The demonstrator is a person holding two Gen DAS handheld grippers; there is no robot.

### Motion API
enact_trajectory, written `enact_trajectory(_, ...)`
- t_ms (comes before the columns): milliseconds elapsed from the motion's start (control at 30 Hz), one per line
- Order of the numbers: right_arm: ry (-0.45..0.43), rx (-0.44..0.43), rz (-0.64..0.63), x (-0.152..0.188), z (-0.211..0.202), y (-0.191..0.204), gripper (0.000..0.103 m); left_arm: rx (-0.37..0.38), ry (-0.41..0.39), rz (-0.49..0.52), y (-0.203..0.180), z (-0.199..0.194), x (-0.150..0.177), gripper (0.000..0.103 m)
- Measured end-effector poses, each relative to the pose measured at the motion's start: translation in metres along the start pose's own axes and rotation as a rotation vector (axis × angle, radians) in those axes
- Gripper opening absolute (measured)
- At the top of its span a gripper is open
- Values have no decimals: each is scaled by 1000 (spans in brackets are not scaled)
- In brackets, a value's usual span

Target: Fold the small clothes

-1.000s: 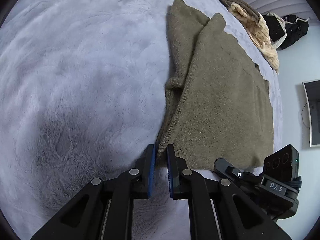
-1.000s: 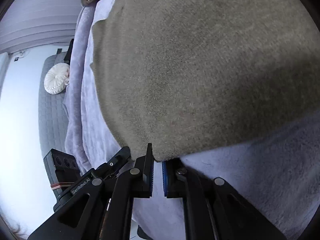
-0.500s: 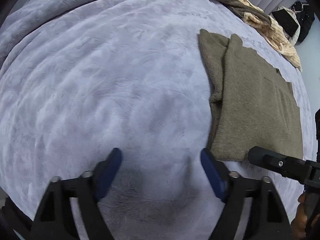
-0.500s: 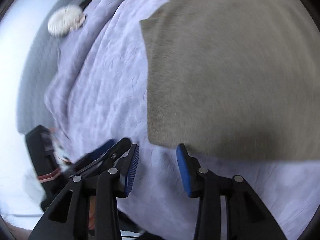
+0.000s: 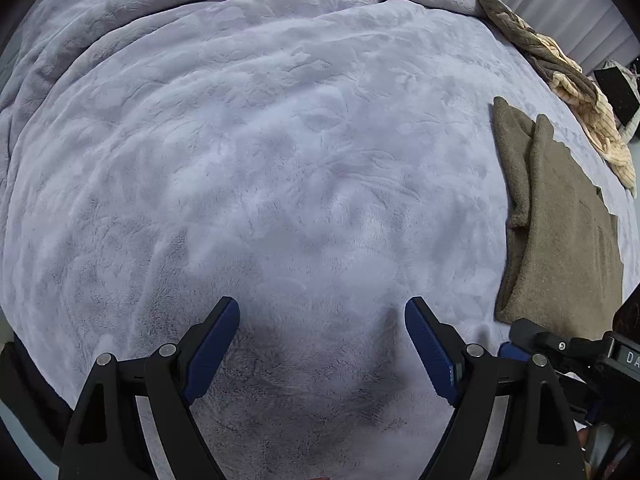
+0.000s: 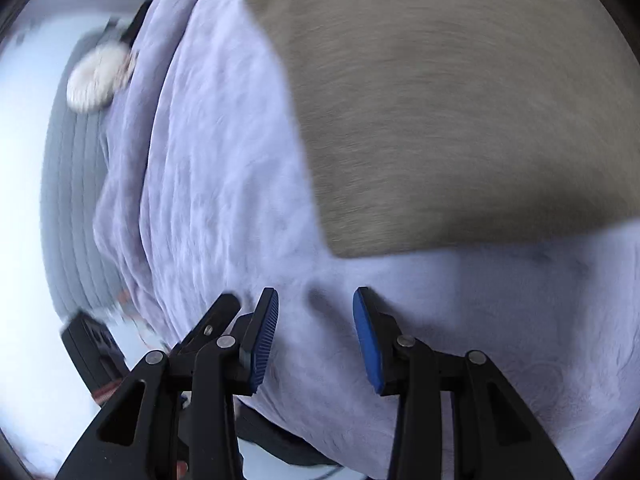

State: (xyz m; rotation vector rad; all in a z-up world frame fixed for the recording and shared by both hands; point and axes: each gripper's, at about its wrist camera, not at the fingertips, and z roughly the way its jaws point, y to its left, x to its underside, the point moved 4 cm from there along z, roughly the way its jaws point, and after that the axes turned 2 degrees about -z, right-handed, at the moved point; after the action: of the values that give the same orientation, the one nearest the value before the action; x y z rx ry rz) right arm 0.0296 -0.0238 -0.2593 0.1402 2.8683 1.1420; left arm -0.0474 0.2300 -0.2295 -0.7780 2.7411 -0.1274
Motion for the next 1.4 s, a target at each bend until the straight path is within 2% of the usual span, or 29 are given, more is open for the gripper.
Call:
enact_trajectory(133, -142, -95, 124, -13, -21, -27, 43, 40, 37, 11, -2, 5, 0, 85)
enact_trajectory(233, -156, -158, 172, -32, -13, -28, 46, 63, 38, 30, -12, 5, -1, 85)
enact_trajectory(267, -131, -168, 193, -38, -6, -30, 38, 77, 39, 30, -16, 4, -3, 85)
enact_trajectory(333, -78, -202, 270, -43, 5, -34, 12, 105, 37, 23, -22, -1, -6, 85)
enact_trajectory(400, -77, -238, 268, -40, -5, -34, 11, 130, 22, 27, -27, -8, -10, 85)
enact_trajectory(467, -79, -233, 202, -34, -14, -27, 9, 145, 6, 41, -32, -12, -12, 85)
enact_trajectory(533, -61, -202, 172, -26, -10, -25, 8, 168, 22, 58, -40, -8, -14, 85)
enact_trajectory(667, -42, -150, 169, -21, 10, -38, 7, 148, 39, 82, -53, 1, -14, 85)
enact_trajectory(767, -32, -128, 125, -19, 5, -33, 7, 146, 42, 130, -66, 3, -12, 85)
enact_trajectory(833, 6, -105, 83, -14, 4, -28, 8, 145, 57, 159, -75, 5, -11, 85)
enact_trajectory(900, 54, -83, 47, -6, 0, -25, 8, 159, 73, 179, -84, 6, -9, 85)
enact_trajectory(1000, 64, -41, -6, 1, -15, -27, 9, 160, 77, 204, -99, 6, -9, 85)
enact_trajectory(1033, 53, -29, -21, 1, -22, -27, 15, 162, 81, 211, -104, 7, -9, 85)
enact_trajectory(1133, 7, -5, -40, -2, -44, -35, 51, 173, 99, 233, -120, 9, -7, 85)
enact_trajectory(1400, -72, -18, 16, -11, -86, -68, 51, 174, 112, 303, -156, 9, 0, 85)
